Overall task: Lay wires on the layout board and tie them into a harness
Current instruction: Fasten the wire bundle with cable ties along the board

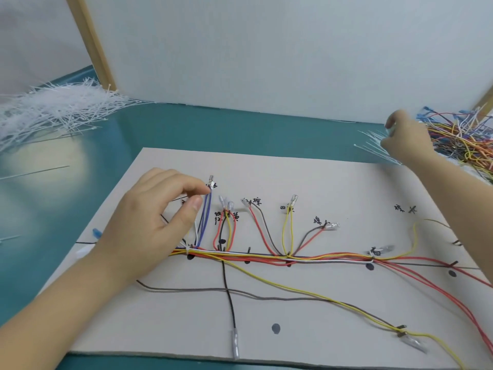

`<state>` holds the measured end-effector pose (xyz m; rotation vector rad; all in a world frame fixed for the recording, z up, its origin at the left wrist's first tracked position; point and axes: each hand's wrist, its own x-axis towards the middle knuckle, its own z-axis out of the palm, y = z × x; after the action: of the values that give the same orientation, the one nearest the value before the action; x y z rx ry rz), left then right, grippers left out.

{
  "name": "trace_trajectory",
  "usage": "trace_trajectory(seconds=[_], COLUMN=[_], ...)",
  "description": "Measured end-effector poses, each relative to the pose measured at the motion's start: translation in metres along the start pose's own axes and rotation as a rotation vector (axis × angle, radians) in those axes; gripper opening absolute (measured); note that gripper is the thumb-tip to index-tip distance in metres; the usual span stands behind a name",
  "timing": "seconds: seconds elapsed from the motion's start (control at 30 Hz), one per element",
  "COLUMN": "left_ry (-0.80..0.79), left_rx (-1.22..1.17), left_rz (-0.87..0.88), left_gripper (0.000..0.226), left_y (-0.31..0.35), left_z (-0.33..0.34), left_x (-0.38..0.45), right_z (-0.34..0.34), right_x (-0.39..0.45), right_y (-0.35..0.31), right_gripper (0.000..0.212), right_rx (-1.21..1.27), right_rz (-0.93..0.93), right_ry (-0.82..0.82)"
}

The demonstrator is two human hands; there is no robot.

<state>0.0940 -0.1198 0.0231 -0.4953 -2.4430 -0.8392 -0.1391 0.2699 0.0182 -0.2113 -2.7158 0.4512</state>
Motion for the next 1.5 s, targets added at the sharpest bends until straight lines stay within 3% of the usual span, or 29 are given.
trace_trajectory(seconds=[0.1,0.2,0.3,0.4,0.57,0.8,1.13,1.3,1.43,1.5], left_ry=[-0.079,-0.182,-0.259,-0.280,-0.299,-0.262,-0.360,-0.463,-0.498,-0.422], left_rx=[0.047,0.089,0.116,0.134,0.111,0.204,0.307,0.468,0.326,0.204], left_rz=[-0.017,-0.057,-0.031,-0.082,-0.145,-0.121,-0.177,-0.051,-0.114,-0.157], left_gripper=[0.033,0.038,0.030,0.022,0.013,0.017,0.014,0.019,0.014,0.010], left_y=[-0.001,-0.004,-0.006,-0.007,-0.009,-0.006,0.004,0.004,-0.003,-0.006], left_z=[0.003,0.006,0.009,0.011,0.014,0.019,0.022,0.023,0.022,0.022], left_x=[0.000,-0.001,-0.003,-0.005,-0.006,-0.008,0.003,0.009,0.008,0.004], right_z=[-0.020,-0.043,-0.067,-0.077,-0.074,-0.064,-0.042,-0.042,-0.041,-0.041], right_x=[-0.014,-0.054,-0.115,-0.163,-0.186,-0.192,-0.202,-0.202,-0.202,-0.204], right_y=[-0.031,-0.076,-0.117,-0.148,-0.157,-0.154,-0.167,-0.160,-0.156,-0.156], right_gripper=[0.027,0.023,0.031,0.029,0.019,0.024,0.023,0.018,0.019,0.020], right_rx=[0.263,0.511,0.512,0.333,0.170,-0.059,0.084,0.193,0.278,0.361], right_rz=[0.014,-0.097,-0.414,-0.657,-0.629,-0.562,-0.670,-0.637,-0.610,-0.597], right_ry=[-0.054,-0.245,-0.483,-0.654,-0.581,-0.457,-0.637,-0.659,-0.654,-0.631])
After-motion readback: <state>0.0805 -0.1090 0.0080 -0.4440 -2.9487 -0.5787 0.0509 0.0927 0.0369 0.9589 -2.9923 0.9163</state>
